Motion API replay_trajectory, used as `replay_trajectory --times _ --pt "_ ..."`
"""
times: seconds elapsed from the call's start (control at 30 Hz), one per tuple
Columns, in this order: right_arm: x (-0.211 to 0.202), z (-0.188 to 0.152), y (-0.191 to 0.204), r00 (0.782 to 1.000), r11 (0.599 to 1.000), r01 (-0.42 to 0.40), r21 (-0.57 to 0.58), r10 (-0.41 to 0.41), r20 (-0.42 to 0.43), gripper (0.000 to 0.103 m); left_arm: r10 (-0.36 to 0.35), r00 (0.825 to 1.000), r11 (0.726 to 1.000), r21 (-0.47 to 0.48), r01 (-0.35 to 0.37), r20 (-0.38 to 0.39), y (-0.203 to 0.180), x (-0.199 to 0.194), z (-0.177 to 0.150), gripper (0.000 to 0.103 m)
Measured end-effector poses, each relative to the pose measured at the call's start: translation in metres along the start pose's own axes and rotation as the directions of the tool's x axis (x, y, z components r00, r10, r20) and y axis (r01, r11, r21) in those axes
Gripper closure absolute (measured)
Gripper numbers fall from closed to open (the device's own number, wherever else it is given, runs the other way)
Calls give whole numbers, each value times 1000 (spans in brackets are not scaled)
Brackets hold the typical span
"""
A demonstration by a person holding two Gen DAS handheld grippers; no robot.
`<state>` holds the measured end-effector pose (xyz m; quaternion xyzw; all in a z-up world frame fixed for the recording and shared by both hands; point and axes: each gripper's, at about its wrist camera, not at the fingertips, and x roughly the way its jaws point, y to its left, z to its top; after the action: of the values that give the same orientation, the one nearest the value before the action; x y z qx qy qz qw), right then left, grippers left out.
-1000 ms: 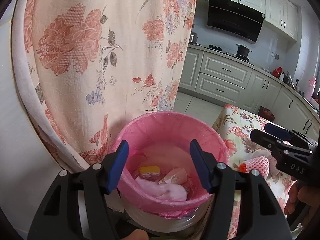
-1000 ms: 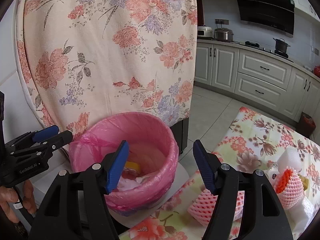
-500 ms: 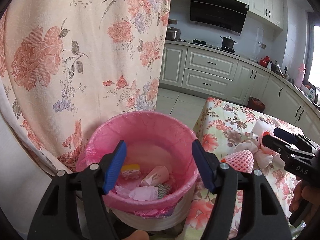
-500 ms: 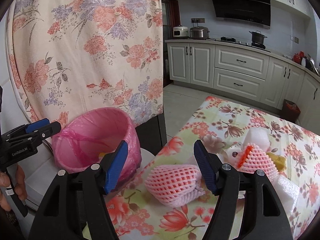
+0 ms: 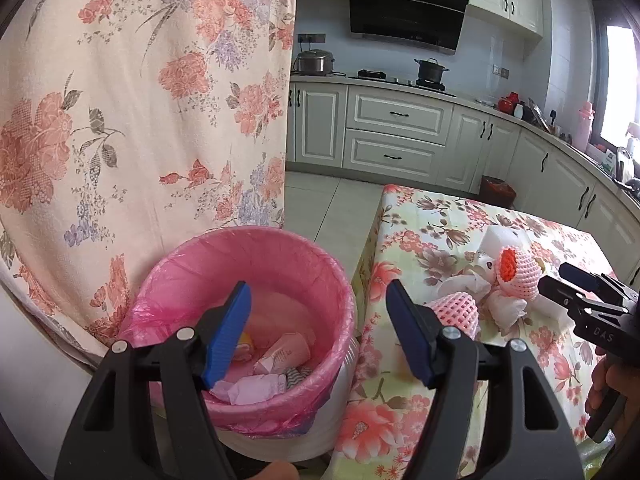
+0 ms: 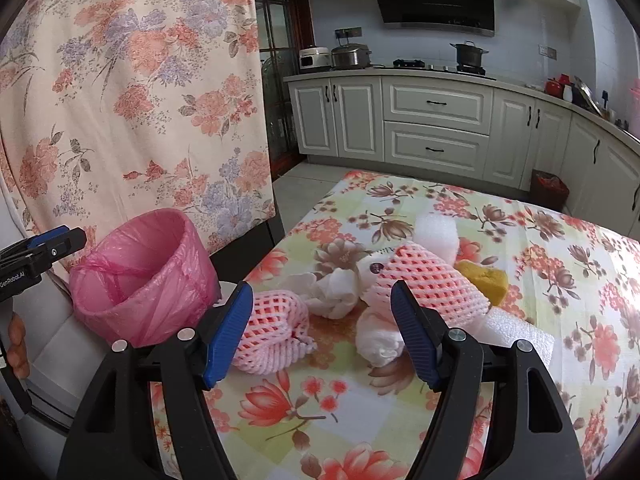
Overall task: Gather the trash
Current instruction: 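Move both open tools back toward the pink foam nets on the table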
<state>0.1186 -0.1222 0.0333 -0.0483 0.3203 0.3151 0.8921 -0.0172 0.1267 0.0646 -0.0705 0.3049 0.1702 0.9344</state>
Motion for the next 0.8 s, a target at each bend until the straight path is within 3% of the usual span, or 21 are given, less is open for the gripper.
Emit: replay_trajectory --times 0.8 --pt "-2 -33 -85 995 990 90 107 -86 -39 29 -117 987 984 120 130 -107 -93 48 -11 31"
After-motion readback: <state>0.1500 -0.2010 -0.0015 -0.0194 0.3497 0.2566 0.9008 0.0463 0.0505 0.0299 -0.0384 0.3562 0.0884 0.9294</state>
